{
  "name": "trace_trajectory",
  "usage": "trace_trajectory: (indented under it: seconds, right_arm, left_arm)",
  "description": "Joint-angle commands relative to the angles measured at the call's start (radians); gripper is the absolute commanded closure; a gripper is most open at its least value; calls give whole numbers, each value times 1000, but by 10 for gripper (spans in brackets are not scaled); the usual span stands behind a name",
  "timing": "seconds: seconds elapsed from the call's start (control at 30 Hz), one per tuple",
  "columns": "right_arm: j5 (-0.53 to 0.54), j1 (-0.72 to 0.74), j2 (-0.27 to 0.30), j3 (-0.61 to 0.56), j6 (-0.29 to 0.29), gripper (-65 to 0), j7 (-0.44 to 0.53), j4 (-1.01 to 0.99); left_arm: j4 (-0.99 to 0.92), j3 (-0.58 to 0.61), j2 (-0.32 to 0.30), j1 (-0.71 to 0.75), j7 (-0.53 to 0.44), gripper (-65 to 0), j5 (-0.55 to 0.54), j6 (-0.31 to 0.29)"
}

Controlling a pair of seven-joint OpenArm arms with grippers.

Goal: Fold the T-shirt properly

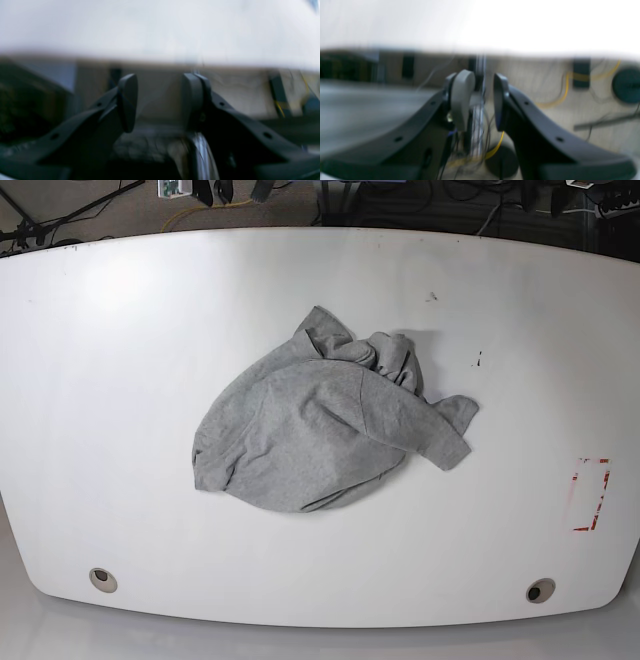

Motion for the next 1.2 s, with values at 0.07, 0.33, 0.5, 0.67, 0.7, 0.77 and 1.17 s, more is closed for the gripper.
trace_trajectory:
  seconds: [0.07, 0.33, 0.5, 0.67, 0.7, 0.77, 1.17]
  right_arm:
    - [6, 65, 7, 18, 3, -159, 23, 18]
    - [2, 248, 68, -7, 4, -165, 15, 18]
    - [0, 384, 138, -65, 4, -166, -68, 16]
    - [0, 536, 200, -162, 4, -166, -226, 15]
    - [0, 565, 215, -187, 4, -166, -246, 15]
    - [0, 615, 241, -234, 4, -168, -282, 15]
    - [0, 894, 306, -538, 4, -401, -436, 13]
  left_arm:
    - [42, -15, 10, 23, -13, -261, -3, 0]
    - [56, 5, 13, -56, -3, -456, -2, 4]
    - [71, -3, 33, -107, 92, -456, -2, 4]
    - [93, -10, 33, -158, 211, -404, -6, 4]
    - [96, -10, 33, -165, 214, -399, -6, 4]
    - [99, -10, 35, -175, 214, -401, -6, 4]
    - [93, -9, 29, -254, 219, -403, 0, 4]
